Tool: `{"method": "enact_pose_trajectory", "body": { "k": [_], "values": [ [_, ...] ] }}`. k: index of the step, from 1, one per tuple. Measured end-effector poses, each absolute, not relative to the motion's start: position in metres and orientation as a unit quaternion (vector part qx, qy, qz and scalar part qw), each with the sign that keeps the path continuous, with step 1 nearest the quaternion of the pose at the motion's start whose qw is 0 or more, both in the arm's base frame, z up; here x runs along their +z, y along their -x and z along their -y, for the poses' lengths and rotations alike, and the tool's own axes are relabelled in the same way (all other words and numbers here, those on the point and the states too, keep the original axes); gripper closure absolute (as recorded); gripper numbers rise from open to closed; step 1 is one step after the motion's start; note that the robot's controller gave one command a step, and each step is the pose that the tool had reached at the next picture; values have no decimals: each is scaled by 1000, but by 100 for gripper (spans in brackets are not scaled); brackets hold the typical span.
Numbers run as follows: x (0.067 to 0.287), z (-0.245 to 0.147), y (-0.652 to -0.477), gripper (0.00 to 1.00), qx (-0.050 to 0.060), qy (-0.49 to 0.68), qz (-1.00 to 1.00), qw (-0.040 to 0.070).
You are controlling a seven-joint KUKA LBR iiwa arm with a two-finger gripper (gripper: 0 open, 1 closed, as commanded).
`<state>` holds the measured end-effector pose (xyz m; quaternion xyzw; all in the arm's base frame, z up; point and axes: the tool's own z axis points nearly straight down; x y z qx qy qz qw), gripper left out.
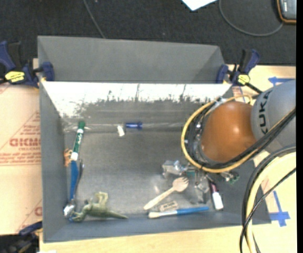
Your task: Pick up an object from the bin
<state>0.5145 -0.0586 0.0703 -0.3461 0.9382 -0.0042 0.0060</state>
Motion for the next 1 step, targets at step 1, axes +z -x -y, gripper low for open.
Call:
{"method": "enact_pose_trajectory", "body": {
  "k": [1],
  "values": [
    [71, 52, -521, 100, -1, 173, -985, 3]
  ]
}}
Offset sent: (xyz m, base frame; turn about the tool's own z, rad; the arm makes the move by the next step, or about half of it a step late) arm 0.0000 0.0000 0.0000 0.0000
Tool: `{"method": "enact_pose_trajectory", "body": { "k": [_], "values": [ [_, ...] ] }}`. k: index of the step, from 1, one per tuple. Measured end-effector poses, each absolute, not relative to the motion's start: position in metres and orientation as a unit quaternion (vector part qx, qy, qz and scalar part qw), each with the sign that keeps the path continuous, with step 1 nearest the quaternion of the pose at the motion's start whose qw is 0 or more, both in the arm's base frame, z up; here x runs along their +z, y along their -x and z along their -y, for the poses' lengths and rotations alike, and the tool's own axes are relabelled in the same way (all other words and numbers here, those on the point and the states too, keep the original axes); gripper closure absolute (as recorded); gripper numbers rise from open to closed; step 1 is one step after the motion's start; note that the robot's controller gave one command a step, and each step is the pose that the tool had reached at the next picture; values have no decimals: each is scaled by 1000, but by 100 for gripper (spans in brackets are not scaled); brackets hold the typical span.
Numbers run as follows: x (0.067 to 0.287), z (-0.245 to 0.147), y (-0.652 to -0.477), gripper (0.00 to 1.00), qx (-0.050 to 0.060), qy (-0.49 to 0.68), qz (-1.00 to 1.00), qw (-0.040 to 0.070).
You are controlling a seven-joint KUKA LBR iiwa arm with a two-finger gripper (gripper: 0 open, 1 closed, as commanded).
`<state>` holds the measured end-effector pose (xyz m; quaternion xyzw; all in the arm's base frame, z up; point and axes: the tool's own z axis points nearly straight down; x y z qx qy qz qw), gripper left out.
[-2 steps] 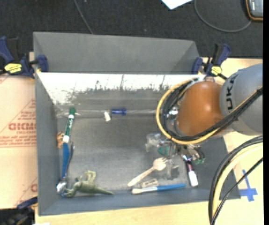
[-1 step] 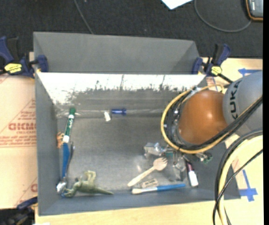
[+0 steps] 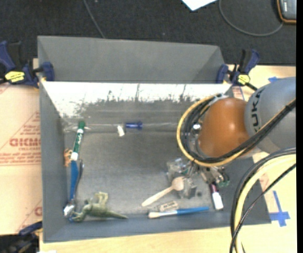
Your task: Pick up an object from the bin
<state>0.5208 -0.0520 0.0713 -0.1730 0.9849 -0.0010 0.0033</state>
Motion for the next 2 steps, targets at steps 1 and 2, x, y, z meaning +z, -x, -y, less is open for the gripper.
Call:
{"method": "enact_pose_trajectory", "body": {
  "k": [1, 2],
  "values": [
    [71, 52, -521, 100, -1, 173, -985, 3],
    [79, 53, -521, 100, -2, 174, -985, 4]
  ]
}}
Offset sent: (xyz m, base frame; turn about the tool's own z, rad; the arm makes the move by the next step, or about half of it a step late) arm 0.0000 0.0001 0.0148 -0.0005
